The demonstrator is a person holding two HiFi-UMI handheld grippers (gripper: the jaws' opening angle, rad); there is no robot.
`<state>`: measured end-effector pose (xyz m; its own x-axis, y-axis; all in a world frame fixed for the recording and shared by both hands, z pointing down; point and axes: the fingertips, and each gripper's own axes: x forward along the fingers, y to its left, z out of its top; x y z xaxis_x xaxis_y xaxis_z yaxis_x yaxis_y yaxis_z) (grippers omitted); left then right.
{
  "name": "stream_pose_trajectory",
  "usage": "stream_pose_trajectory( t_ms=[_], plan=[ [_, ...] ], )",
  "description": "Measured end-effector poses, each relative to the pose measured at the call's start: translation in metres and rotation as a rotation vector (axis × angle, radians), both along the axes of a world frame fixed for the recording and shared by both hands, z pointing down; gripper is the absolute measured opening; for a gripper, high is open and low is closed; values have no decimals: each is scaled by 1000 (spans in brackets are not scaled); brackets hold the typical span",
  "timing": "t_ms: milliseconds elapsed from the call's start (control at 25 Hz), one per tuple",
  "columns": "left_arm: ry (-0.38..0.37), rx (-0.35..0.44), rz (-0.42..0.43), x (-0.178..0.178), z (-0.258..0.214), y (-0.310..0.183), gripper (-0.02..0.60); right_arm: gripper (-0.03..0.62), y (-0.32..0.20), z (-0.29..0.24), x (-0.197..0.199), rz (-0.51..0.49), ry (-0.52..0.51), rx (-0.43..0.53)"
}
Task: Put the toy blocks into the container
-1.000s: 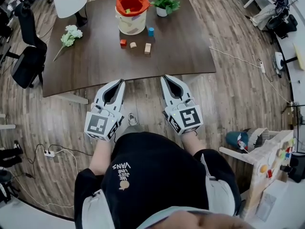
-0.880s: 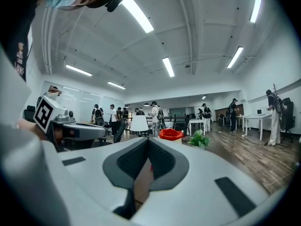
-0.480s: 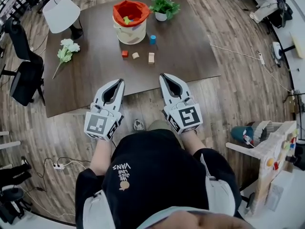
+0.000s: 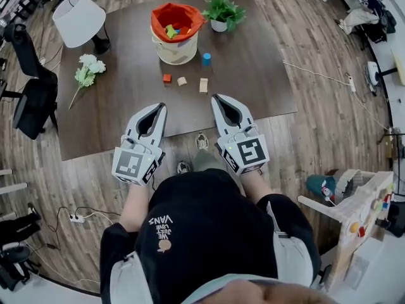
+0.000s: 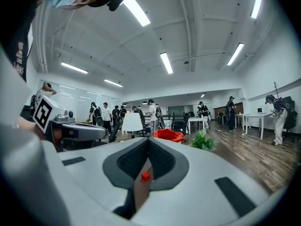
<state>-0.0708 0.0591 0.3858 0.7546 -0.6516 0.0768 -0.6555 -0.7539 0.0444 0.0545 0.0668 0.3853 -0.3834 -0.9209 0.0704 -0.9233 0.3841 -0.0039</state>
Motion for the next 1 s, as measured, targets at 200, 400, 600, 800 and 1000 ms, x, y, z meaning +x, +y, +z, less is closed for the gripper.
stream_pose_trajectory(
  t_ms=[200,400,600,800,1000],
  plan=[
    [0,-2,-31,17,-1,-35,11,18,-38,-1,16,-35,-1,-2],
    [6,3,-63,37,0,-74,11,18,-82,1,34,-76,7,-4],
    [7,-2,-97,52,1,-105,11,17,-116,1,46,-120,20,1],
    [3,-9,-111,56,2,-124,11,18,-139,2,48,-151,27,-1],
    [3,-13,-86,54,1,-138,11,17,-153,0,42,-131,22,1]
  ],
)
